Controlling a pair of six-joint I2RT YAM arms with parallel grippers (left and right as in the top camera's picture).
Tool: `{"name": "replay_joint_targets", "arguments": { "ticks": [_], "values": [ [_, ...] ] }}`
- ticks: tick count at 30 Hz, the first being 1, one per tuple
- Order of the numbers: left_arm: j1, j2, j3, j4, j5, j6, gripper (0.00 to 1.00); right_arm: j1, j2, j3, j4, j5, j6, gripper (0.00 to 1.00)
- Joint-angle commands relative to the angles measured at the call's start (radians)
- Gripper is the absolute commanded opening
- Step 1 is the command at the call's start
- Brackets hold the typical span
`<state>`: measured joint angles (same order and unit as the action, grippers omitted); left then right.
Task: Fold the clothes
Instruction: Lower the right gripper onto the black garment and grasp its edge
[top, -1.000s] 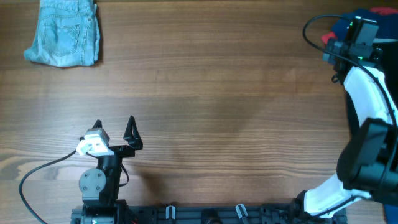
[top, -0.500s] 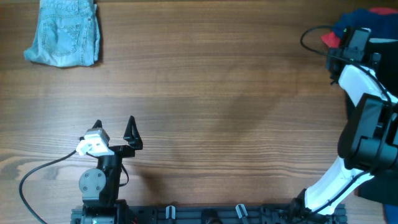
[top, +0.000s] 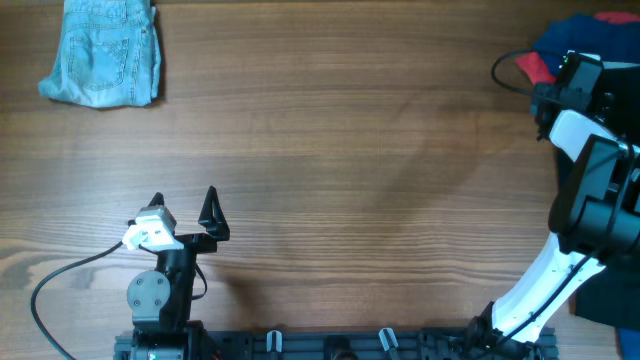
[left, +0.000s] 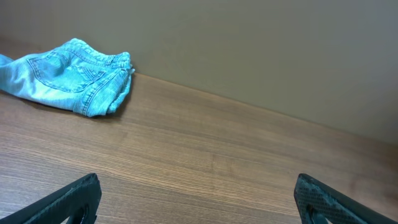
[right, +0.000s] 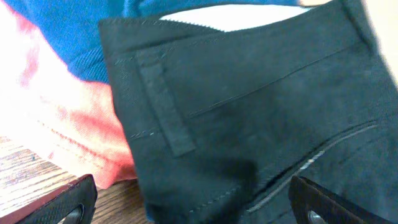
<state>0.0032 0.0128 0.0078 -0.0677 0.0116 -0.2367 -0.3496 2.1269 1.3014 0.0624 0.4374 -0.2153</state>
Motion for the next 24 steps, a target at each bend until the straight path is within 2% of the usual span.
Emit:
{"name": "replay_joint_targets", "arguments": {
  "ticks": [1, 6, 7, 8, 10, 11, 14, 16, 17, 21, 24],
  "values": [
    [0.007, -0.009, -0.002, -0.005, -0.01, 0.021, 1.0, 0.001, 0.035, 0.021, 0.012, -0.016, 0.014, 0.94],
    [0.007, -0.009, -0.002, -0.005, -0.01, 0.021, 1.0, 0.001, 0.037, 0.021, 0.01, -0.017, 0.013, 0.84],
    [0.007, -0.009, -0.002, -0.005, -0.009, 0.021, 1.0, 0.001, 0.037, 0.021, 0.012, -0.012, 0.015, 0.56],
    [0.007, -0.009, -0.002, -0.005, -0.01, 0.021, 1.0, 0.001, 0.037, 0.021, 0.013, -0.013, 0.017, 0.48],
    [0.007, -0.009, -0.002, -0.005, -0.01, 0.021, 1.0, 0.001, 0.037, 0.021, 0.013, -0.01, 0.032, 0.5],
    [0.007, -0.009, -0.002, -0.005, -0.01, 0.021, 1.0, 0.0, 0.037, 0.021, 0.012, -0.009, 0.035, 0.47],
    [0.007, -0.009, -0.002, -0.005, -0.009, 0.021, 1.0, -0.004, 0.037, 0.021, 0.007, -0.008, 0.035, 0.17],
    [0.007, -0.009, -0.002, -0.005, -0.01, 0.021, 1.0, -0.004, 0.037, 0.021, 0.006, 0.043, 0.053, 0.08],
    [0.007, -0.009, -0.002, -0.005, -0.009, 0.021, 1.0, -0.004, 0.032, 0.024, 0.004, 0.07, 0.065, 0.04],
    [0.007, -0.009, -0.002, -0.005, -0.009, 0.021, 1.0, -0.002, -0.04, 0.024, -0.039, 0.068, 0.161, 0.04],
    [0.007, -0.009, -0.002, -0.005, -0.01, 0.021, 1.0, 0.002, -0.134, 0.024, -0.094, -0.09, 0.206, 0.04]
  ]
}}
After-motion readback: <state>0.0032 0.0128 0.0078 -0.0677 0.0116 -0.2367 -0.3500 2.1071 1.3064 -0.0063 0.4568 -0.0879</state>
